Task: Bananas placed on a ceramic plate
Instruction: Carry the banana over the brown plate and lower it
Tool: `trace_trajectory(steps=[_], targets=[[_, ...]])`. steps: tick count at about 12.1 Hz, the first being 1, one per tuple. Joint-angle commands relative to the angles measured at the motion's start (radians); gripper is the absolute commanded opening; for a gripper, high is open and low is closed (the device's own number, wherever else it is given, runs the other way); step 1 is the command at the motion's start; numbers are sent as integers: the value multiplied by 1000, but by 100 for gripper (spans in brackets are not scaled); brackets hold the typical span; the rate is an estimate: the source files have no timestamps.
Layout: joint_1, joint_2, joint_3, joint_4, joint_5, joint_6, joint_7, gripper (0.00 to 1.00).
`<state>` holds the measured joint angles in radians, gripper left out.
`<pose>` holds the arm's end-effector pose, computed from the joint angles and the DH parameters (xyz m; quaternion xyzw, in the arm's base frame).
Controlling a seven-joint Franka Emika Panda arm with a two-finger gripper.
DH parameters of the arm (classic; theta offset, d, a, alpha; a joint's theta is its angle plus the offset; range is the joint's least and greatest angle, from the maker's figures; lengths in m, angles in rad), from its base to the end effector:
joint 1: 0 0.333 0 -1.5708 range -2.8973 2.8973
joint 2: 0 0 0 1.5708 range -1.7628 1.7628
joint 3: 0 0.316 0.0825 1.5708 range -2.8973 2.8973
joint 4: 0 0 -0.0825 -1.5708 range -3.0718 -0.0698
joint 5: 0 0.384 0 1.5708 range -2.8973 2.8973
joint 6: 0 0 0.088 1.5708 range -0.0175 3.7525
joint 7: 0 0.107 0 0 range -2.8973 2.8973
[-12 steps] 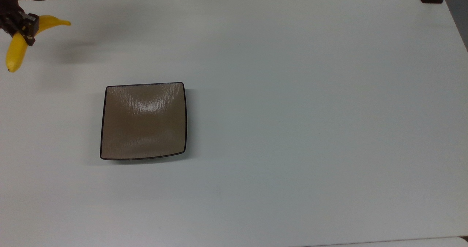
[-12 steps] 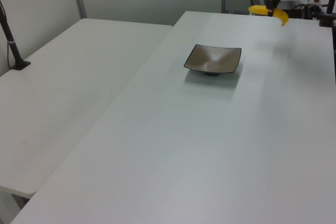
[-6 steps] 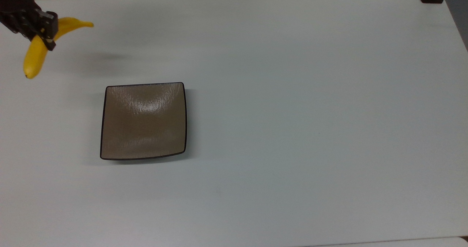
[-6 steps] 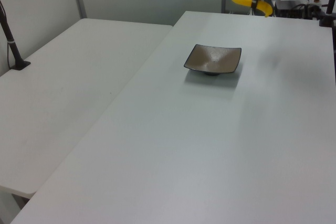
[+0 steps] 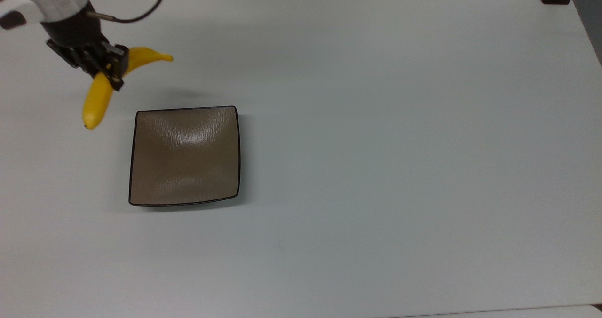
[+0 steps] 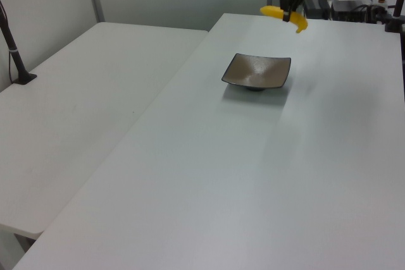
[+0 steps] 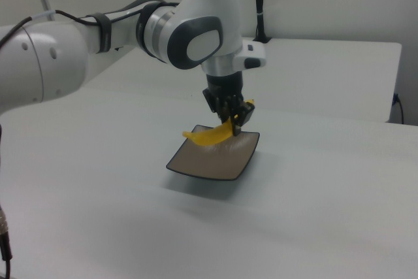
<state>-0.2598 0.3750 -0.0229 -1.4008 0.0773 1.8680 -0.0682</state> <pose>0.6580 -0.1824 0.5012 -0.9917 0.1154 -0.0512 0.0247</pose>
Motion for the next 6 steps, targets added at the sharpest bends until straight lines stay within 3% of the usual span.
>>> trace_trajectory(steps=[1,6], targets=[[63,53,-8,-1,18,69,135,0],[114,131,-8,-32,76,266,212,0]])
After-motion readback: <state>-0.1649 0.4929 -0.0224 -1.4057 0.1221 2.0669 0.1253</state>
